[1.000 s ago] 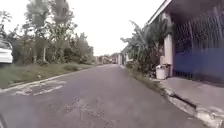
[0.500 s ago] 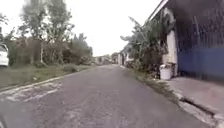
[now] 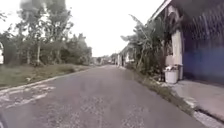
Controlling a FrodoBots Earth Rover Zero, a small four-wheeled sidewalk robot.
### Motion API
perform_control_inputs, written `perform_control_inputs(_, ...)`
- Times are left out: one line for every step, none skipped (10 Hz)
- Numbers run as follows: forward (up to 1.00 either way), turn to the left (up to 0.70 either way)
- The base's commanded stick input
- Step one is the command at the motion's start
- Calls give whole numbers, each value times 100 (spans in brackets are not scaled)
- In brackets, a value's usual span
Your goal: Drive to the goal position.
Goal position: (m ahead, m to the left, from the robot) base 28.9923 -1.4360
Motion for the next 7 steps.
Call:
perform_control_inputs(70,0)
perform_control_inputs(70,0)
perform_control_inputs(70,2)
perform_control_inputs(70,35)
perform_control_inputs(70,18)
perform_control_inputs(70,0)
perform_control_inputs(70,0)
